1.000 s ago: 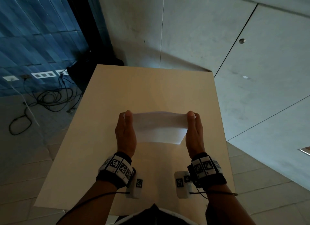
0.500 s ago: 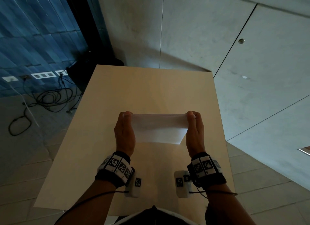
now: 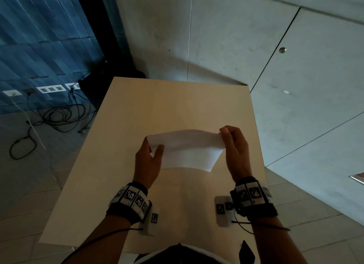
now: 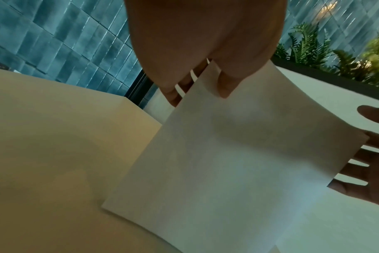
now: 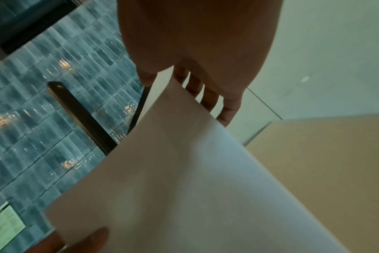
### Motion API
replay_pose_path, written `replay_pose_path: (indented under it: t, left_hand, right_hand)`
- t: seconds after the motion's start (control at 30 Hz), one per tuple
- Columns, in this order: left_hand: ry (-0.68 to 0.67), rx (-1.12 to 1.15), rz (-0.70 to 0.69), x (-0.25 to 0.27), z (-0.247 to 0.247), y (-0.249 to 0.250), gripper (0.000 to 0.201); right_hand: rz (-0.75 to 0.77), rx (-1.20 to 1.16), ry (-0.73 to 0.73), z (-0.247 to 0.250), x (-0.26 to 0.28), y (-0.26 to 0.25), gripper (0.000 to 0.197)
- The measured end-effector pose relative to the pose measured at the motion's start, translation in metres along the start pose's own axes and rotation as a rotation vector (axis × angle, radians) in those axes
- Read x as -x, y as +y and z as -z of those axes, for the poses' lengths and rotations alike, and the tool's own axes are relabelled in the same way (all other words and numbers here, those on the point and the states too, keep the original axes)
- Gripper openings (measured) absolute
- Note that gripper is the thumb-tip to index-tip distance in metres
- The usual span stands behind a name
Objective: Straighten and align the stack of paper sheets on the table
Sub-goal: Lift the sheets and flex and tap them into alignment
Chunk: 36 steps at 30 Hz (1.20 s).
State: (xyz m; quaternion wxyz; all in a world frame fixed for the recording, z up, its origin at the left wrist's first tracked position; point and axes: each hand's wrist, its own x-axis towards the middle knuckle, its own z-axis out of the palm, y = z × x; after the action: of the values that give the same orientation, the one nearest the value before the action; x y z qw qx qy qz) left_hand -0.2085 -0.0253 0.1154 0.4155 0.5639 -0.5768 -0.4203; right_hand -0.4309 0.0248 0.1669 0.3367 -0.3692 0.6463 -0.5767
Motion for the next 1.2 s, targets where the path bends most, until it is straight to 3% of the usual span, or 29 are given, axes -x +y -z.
replay_pose_path:
  t: [0.1, 0.27, 0.4, 0.53, 0.67, 0.77, 0.93, 1.03, 1.2]
  left_hand:
    - [-0.049, -0.048, -0.049, 0.000, 0.002, 0.006, 0.021]
    - [-0.081, -0.179, -0.210, -0.001, -0.002, 0.026, 0.020]
    - [-0.130, -0.263, -0.355, -0.001, -0.007, 0.047, 0.026]
    - [-0.188, -0.310, -0.427, 0.003, -0.010, 0.058, 0.024]
    - [-0.173, -0.274, -0.379, 0.006, -0.006, 0.055, 0.018]
    - [-0.155, -0.331, -0.337, 0.005, 0.008, 0.036, 0.020]
    - [-0.104, -0.335, -0.175, 0.005, 0.034, 0.000, 0.020]
    - [-0.059, -0.225, -0.078, 0.004, 0.041, -0.007, 0.016]
    - [-0.065, -0.050, 0.067, 0.003, 0.035, -0.006, 0.014]
  right_hand:
    - [0.102, 0.197, -0.050, 0.015, -0.008, -0.021, 0.015]
    - [0.393, 0.659, -0.270, 0.016, -0.008, -0.056, 0.041]
    - [0.424, 0.772, -0.456, 0.000, -0.001, -0.055, 0.047]
    - [0.398, 0.720, -0.427, -0.003, 0.004, -0.041, 0.025]
    - [0.392, 0.622, -0.311, 0.006, 0.006, -0.034, 0.016]
    - [0.304, 0.482, -0.233, 0.020, 0.006, -0.034, 0.010]
    - [0.148, 0.288, -0.206, 0.044, 0.004, -0.020, 0.011]
    - [0.066, 0.139, -0.172, 0.051, 0.004, -0.005, 0.009]
    - [-0.066, -0.012, -0.057, 0.049, 0.010, 0.025, 0.023]
